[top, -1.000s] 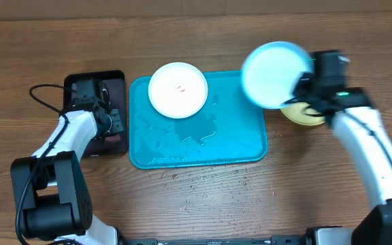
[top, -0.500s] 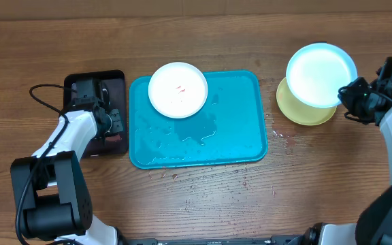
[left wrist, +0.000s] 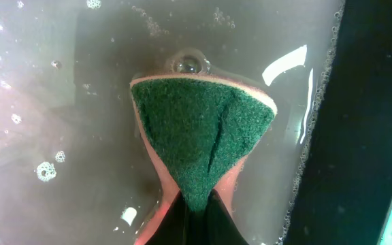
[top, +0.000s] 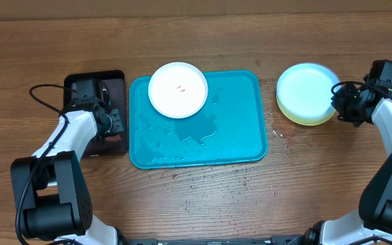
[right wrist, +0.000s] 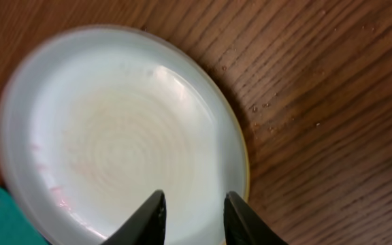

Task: Clean dirty plates on tray and stack at the side
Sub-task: 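Carry the light-blue plate right and stack it on the yellow plate, then grasp the white plate rim and drag it to tray center, right gripper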

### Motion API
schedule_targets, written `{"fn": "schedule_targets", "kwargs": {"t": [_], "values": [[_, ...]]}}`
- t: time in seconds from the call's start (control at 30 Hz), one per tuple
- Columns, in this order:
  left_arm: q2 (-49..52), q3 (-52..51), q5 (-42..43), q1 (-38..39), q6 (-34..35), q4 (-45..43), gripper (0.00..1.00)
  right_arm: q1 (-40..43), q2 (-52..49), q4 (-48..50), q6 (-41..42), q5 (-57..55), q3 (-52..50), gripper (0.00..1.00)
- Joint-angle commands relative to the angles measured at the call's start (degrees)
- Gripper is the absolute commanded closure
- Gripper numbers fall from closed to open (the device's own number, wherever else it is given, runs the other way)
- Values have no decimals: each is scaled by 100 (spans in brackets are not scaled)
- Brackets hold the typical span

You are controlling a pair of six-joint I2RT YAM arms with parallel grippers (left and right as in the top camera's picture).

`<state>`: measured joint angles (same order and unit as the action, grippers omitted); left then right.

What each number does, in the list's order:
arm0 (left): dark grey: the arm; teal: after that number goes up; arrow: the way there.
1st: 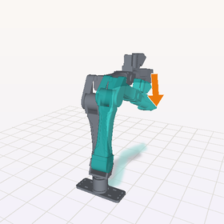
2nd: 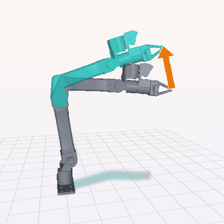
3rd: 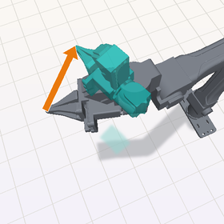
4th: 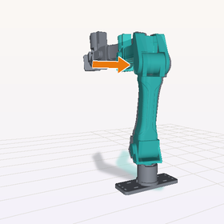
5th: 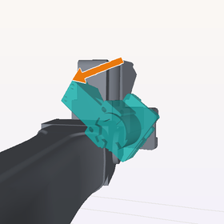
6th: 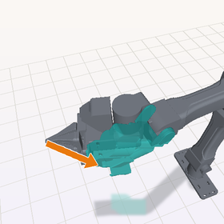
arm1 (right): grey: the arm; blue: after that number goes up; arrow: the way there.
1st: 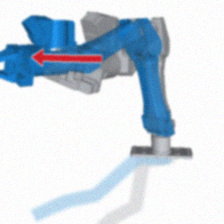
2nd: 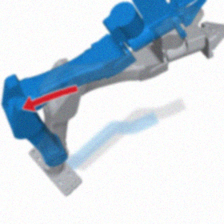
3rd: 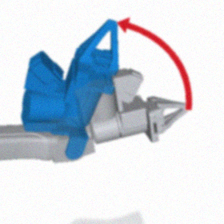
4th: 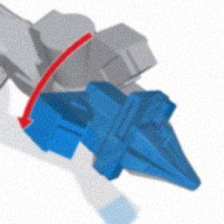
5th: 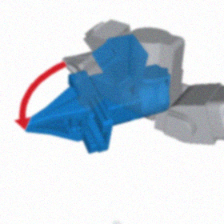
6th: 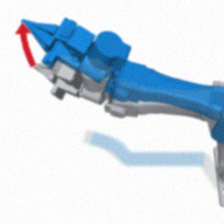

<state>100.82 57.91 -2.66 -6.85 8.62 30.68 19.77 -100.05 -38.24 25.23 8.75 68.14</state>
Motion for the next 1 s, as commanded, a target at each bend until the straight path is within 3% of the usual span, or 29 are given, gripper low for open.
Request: {"fn": "schedule_targets", "kwargs": {"t": [0.0,0.07,0.27,0.37,0.7,0.97], "values": [[-155,107,120,-26,-92,-9,96,-22,4,68,0,238,-4,67],[-155,107,118,-26,-92,-31,96,-28,4,120,-103,592,-4,67],[-155,107,120,-26,-92,-48,96,-627,4,540,-1460,2142,-2,60],[-155,107,120,-26,-92,-46,96,-1211,4,498,-2024,2037,37,55],[-155,107,122,-26,-92,-46,96,-2697,-302,-409,-2771,994,1189,48],[-155,107,120,-26,-92,-46,96,-3362,-621,321,-2830,1012,1207,48]]}}
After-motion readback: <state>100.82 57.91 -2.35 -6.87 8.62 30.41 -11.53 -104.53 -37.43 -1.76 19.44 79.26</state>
